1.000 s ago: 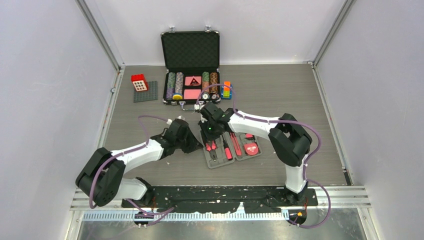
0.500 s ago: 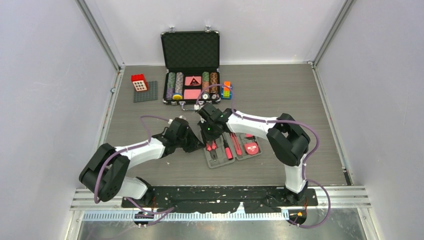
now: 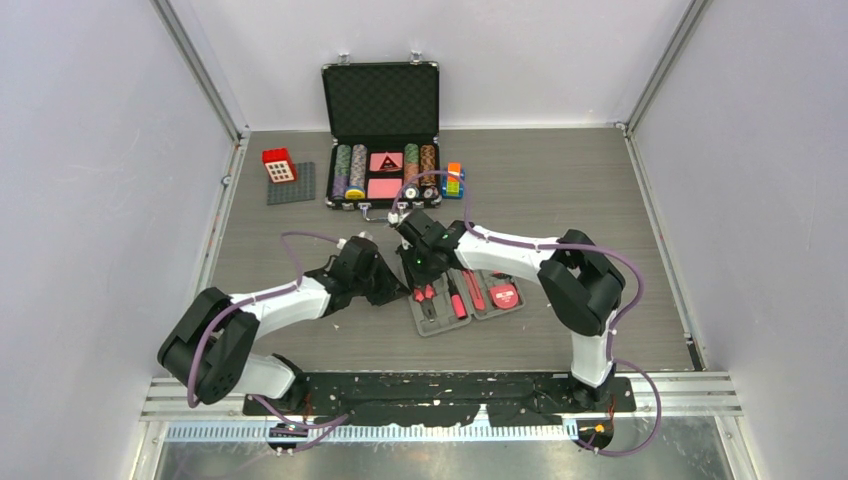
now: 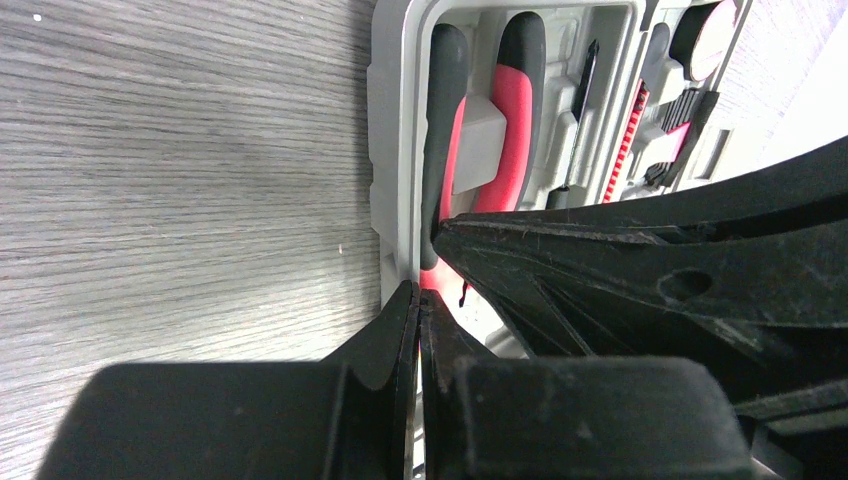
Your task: Pack the tool kit
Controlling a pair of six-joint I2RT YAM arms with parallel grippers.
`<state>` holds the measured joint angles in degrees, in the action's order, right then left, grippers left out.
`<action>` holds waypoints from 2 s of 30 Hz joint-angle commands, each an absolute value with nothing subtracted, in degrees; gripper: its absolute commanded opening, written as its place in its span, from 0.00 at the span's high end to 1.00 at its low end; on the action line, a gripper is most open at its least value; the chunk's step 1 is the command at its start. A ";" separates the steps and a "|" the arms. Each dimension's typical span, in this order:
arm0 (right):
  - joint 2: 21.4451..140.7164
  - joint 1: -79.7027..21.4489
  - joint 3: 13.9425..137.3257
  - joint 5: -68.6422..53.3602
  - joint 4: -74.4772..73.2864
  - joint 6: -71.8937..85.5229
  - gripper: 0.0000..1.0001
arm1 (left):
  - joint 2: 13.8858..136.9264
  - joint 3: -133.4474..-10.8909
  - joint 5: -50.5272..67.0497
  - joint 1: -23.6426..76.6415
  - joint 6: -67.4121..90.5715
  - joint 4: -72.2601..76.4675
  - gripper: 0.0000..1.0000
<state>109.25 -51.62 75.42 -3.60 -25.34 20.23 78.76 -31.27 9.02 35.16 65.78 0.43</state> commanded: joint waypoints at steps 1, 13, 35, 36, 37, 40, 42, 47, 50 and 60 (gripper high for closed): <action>103.80 -53.35 78.76 -0.89 -31.41 18.59 0.84 | 79.88 -30.47 7.86 36.21 65.48 1.21 0.96; 103.58 -50.99 75.11 5.06 -33.14 21.54 0.85 | 80.40 -30.77 8.32 36.31 65.48 1.19 0.97; 110.63 -52.14 65.43 -7.73 -29.24 28.13 0.91 | 81.05 -31.47 8.62 37.59 66.31 2.16 0.97; 110.71 -52.35 64.72 -8.44 -28.36 28.39 0.92 | 81.19 -31.55 8.77 37.72 66.43 2.27 0.96; 110.64 -52.68 64.62 -9.25 -28.07 28.43 0.92 | 81.20 -31.65 8.73 37.74 66.44 2.28 0.96; 108.05 -52.59 65.79 -8.09 -27.48 27.46 0.91 | 79.91 -31.64 6.98 37.56 65.91 0.80 0.96; 105.09 -51.71 67.84 -5.76 -28.32 26.37 0.89 | 77.71 -31.85 5.15 36.69 64.57 -1.66 0.96; 94.93 -47.62 70.67 2.91 -29.54 23.58 0.75 | 70.93 -33.18 0.74 32.86 59.47 -8.74 0.88; 86.46 -43.57 69.15 5.66 -29.06 22.59 0.63 | 66.01 -35.59 -4.56 31.88 55.61 -13.96 0.78; 66.92 -27.92 55.29 9.09 -27.98 18.68 0.31 | 48.64 -38.45 -14.20 31.82 46.25 -25.10 0.29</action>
<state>67.96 -33.08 61.12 8.88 -27.00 20.86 53.19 -37.56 -9.61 31.90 50.68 -20.05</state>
